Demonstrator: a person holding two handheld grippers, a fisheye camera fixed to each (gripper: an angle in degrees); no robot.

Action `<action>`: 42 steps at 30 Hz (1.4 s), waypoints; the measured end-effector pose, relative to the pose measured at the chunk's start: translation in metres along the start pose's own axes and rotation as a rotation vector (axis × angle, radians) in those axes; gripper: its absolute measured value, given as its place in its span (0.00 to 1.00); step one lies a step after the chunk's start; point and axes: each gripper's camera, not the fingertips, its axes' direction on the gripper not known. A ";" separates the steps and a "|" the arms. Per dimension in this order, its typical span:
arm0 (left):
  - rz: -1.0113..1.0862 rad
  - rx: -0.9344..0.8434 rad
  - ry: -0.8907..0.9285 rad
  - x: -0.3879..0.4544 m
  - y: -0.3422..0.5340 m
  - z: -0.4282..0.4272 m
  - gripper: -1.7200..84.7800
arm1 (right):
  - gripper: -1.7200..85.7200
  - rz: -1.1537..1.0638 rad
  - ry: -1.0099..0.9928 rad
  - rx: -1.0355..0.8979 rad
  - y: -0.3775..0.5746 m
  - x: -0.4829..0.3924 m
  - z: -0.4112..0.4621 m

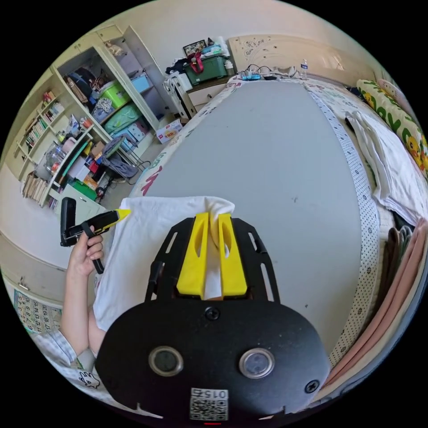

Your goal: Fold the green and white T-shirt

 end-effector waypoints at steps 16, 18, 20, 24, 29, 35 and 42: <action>0.440 0.300 0.090 0.145 0.056 -0.087 0.01 | 0.05 -0.076 -0.294 0.407 0.126 0.056 -0.139; 0.494 0.324 0.138 0.179 0.047 -0.094 0.01 | 0.05 -0.090 -0.315 0.468 0.126 0.070 -0.179; 0.571 0.356 0.176 0.230 0.027 -0.094 0.01 | 0.04 -0.098 -0.304 0.525 0.110 0.091 -0.239; 0.716 0.392 0.137 0.317 -0.005 -0.067 0.01 | 0.04 -0.149 -0.121 0.634 0.088 0.121 -0.329; 0.834 0.432 0.181 0.419 -0.043 0.017 0.01 | 0.04 -0.144 0.157 0.763 0.081 0.186 -0.424; 0.835 0.346 0.319 0.469 -0.068 0.135 0.01 | 0.04 -0.051 0.329 0.779 0.102 0.270 -0.459; 0.776 0.265 0.308 0.475 -0.108 0.255 0.01 | 0.04 0.036 0.545 0.669 0.061 0.348 -0.389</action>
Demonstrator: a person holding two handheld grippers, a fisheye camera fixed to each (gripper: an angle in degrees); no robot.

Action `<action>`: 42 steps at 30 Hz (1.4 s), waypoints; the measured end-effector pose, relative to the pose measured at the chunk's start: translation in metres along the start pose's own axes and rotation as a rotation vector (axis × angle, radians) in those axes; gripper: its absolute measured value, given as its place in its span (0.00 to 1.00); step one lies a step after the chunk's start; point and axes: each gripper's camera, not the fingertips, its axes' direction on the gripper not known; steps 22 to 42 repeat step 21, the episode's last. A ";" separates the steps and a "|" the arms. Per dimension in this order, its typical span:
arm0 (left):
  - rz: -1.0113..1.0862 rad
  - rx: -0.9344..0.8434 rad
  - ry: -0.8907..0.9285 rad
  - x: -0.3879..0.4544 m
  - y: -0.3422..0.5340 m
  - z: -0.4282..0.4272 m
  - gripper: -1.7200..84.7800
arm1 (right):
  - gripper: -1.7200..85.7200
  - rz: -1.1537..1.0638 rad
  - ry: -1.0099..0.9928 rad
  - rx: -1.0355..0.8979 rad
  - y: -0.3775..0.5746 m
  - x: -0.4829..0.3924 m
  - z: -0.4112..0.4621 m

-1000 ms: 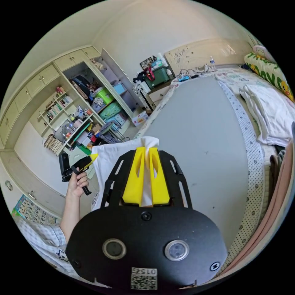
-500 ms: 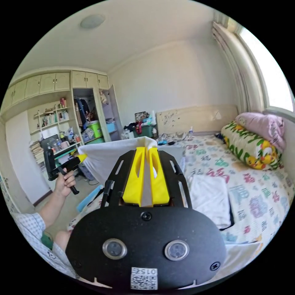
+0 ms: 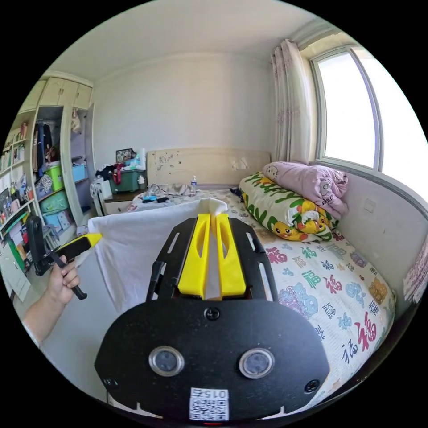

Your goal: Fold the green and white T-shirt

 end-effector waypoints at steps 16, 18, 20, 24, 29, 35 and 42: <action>-0.080 -0.151 -0.111 -0.040 0.059 0.035 0.06 | 0.10 0.075 -0.084 0.020 0.031 -0.037 0.023; -0.015 -0.184 -0.046 -0.011 0.058 0.016 0.06 | 0.12 -0.002 -0.257 -0.066 0.026 -0.060 -0.007; 0.049 -0.203 0.036 0.024 0.059 -0.006 0.06 | 0.14 -0.118 -0.404 -0.207 0.036 -0.101 -0.044; 0.057 -0.207 0.050 0.032 0.059 -0.011 0.06 | 0.14 -0.152 -0.421 -0.241 0.041 -0.112 -0.051; 0.057 -0.207 0.050 0.032 0.059 -0.011 0.06 | 0.14 -0.152 -0.421 -0.241 0.041 -0.112 -0.051; 0.057 -0.207 0.050 0.032 0.059 -0.011 0.06 | 0.14 -0.152 -0.421 -0.241 0.041 -0.112 -0.051; 0.057 -0.207 0.050 0.032 0.059 -0.011 0.06 | 0.14 -0.152 -0.421 -0.241 0.041 -0.112 -0.051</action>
